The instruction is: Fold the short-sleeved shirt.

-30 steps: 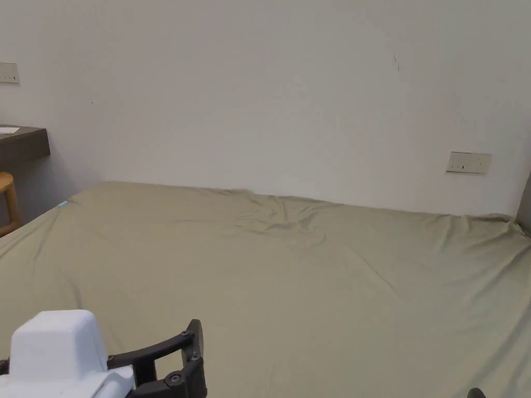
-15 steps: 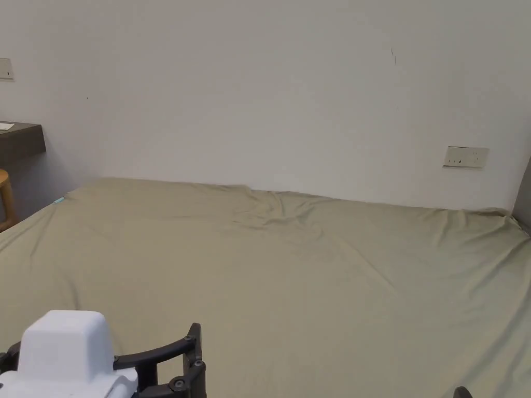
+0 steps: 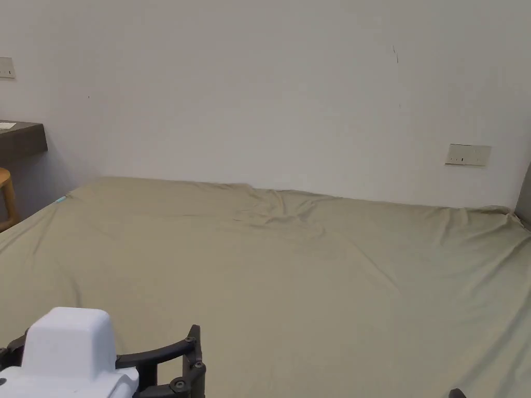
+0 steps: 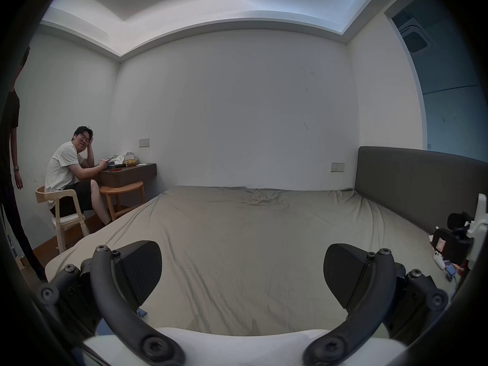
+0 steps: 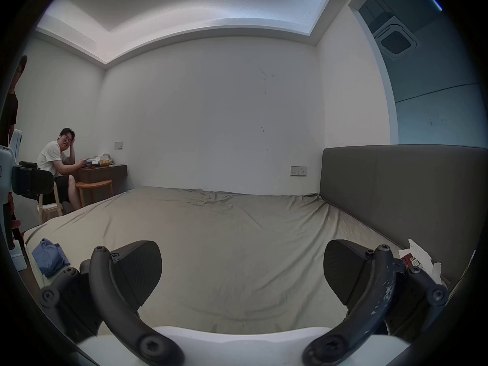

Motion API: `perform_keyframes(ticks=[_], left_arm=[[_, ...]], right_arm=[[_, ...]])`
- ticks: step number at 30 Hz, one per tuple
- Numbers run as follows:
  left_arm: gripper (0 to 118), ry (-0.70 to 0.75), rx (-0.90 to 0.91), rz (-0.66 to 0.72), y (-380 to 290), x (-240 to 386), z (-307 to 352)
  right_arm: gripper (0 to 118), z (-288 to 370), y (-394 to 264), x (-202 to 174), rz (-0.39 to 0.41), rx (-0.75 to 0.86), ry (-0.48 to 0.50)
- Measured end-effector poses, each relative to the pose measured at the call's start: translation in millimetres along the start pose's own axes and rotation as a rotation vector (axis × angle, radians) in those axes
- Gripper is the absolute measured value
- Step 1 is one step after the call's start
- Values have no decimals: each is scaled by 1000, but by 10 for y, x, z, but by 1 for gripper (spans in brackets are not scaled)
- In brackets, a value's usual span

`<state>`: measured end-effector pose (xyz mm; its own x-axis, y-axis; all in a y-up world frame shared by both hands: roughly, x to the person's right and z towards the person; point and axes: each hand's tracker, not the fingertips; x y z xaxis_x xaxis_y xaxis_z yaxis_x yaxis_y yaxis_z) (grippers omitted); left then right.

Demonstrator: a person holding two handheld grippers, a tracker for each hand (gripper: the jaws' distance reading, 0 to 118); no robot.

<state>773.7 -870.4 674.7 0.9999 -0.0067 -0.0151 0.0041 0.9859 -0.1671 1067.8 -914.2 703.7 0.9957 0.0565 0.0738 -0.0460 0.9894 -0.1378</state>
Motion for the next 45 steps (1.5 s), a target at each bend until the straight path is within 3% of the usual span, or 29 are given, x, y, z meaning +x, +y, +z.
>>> perform_keyframes(ticks=[45], left_arm=[[118, -6, -64, -33, -58, -3, -52]], right_arm=[[118, -46, 18, -51, -7, -4, 6]])
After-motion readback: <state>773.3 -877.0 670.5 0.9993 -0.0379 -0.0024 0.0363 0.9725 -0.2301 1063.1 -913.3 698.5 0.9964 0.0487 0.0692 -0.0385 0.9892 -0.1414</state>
